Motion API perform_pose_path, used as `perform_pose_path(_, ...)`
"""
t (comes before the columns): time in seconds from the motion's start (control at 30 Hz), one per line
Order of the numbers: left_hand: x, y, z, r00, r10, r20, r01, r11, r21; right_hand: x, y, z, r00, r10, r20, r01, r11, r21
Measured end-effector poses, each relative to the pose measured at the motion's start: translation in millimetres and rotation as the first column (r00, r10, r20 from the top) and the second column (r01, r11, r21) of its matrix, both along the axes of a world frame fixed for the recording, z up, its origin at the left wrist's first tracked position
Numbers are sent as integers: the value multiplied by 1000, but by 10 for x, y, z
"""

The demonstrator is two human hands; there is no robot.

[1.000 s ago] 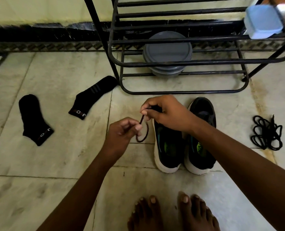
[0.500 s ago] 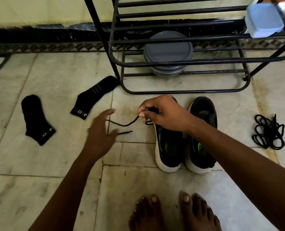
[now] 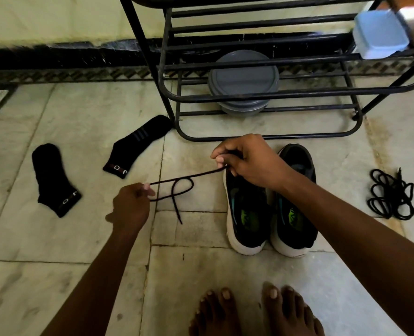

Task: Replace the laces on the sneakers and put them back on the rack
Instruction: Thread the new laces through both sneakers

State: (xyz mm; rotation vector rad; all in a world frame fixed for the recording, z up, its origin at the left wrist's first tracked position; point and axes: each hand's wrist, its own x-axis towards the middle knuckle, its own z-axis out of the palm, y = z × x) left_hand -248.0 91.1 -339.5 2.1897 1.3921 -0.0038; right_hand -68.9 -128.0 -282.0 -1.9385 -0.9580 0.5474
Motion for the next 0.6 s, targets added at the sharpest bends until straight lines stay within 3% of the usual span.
perform_pose_path(0.07, 8, 1, 3, 981, -30, -193, 51, 994, 101, -44, 34, 14, 999, 11, -30, -11, 1000, 7)
perform_pose_path(0.13, 33, -10, -45, 929, -143, -342, 208, 965, 161, -84, 82, 27, 998, 29, -49, -28, 999, 17)
perform_pose_path(0.17, 66, -6, -89, 930, -243, -275, 288, 948, 136, -100, 103, 29, 998, 37, -54, -36, 999, 24)
perform_pose_path(0.23, 147, -78, -107, 856, -499, 136, 505, 863, -8, -124, 135, 50, 997, 56, -60, -53, 998, 45)
perform_pose_path(0.3, 226, -308, 10, 739, -514, 435, 646, 723, -243, -150, 159, 68, 996, 60, -59, -55, 995, 82)
perform_pose_path(0.37, 260, -521, 97, 730, -465, 501, 674, 609, -418, -154, 150, 72, 999, 29, -44, -24, 994, 108)
perform_pose_path(0.43, 291, -646, 179, 737, -399, 546, 654, 624, -428, -136, 123, 62, 999, -26, 21, 23, 993, 116)
perform_pose_path(0.5, 303, -619, 176, 762, -292, 578, 583, 698, -416, -105, 73, 40, 997, -79, -10, 80, 990, 114)
perform_pose_path(0.6, 273, -335, -35, 869, -188, 458, 369, 863, -346, -50, -4, 5, 988, -127, -89, 137, 985, 107)
